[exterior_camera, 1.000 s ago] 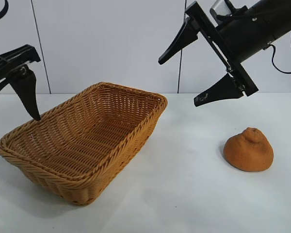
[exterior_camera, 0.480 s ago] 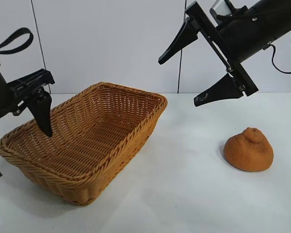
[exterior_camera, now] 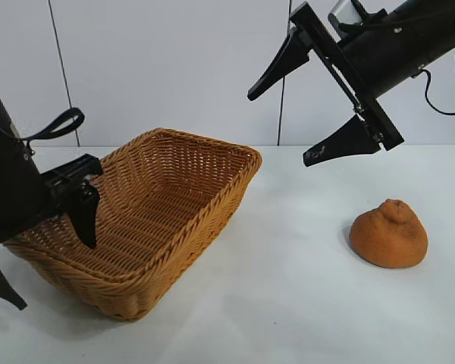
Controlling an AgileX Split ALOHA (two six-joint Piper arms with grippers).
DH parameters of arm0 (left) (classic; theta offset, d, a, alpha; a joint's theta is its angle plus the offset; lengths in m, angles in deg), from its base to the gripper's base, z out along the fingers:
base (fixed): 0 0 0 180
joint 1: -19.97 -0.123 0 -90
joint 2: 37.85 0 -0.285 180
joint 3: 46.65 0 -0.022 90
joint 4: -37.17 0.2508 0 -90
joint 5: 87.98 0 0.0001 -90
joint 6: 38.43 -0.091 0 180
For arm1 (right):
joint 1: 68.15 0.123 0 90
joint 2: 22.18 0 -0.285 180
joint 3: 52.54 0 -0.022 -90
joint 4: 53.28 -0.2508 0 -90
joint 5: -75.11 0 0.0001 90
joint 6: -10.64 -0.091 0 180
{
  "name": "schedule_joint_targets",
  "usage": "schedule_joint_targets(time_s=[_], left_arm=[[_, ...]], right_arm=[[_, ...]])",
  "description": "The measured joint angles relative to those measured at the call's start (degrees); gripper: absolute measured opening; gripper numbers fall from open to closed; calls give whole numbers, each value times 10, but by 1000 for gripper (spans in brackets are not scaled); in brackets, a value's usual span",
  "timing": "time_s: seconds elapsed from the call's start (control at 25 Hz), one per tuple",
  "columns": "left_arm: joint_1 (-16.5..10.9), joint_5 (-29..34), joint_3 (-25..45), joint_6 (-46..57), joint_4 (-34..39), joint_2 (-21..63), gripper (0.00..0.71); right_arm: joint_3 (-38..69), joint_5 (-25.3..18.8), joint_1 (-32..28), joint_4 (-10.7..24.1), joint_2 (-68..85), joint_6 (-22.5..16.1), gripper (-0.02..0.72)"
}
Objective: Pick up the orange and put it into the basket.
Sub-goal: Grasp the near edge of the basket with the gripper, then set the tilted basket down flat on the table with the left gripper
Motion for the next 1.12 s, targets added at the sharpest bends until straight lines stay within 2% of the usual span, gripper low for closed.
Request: schedule_joint_targets(time_s=[0.2,0.28,0.4,0.52,0.6,0.64,0.88,1.12], left_arm=[[0,-12,2,1,0,-10,587],[0,-18,2,1,0,-10,545],[0,-19,2,1,0,-10,404],[0,-16,2,1,0,-10,211],[0,-20,2,7,-5,-10,125],[0,-25,2,11,-8,-10,103],[-7,-15,-10,-19,-53,0,93],[-35,46,-58,-93,-68,6,90]], right_arm=[[0,0,0,0,0,0,652],[0,0,0,0,0,-1,652],[0,0,0,0,0,-1,652],[0,0,0,0,0,-1,652],[0,0,0,0,0,-1,652],[0,0,0,0,0,-1,652],[0,1,0,0,0,-1,652],[0,2,0,0,0,-1,652]])
